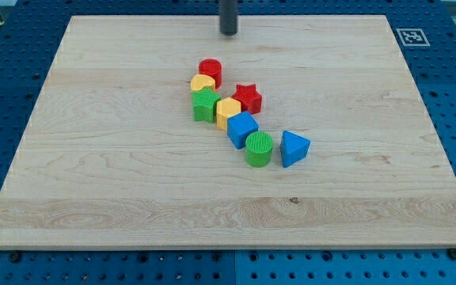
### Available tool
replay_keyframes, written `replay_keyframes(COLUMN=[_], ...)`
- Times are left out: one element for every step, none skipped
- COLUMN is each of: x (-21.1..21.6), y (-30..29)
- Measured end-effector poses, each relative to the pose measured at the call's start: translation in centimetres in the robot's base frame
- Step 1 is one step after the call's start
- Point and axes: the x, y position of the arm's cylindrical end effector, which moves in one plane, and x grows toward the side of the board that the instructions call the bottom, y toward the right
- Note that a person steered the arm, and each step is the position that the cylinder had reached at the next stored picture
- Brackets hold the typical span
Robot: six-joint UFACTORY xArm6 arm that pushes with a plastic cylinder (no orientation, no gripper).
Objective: Move your arm towards the blue triangle
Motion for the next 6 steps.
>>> replay_keyframes(x=[2.6,9.4,17.7,25.6,32.4,36.2], y=[9.0,17.5,22.3,22.5,19.8,16.2])
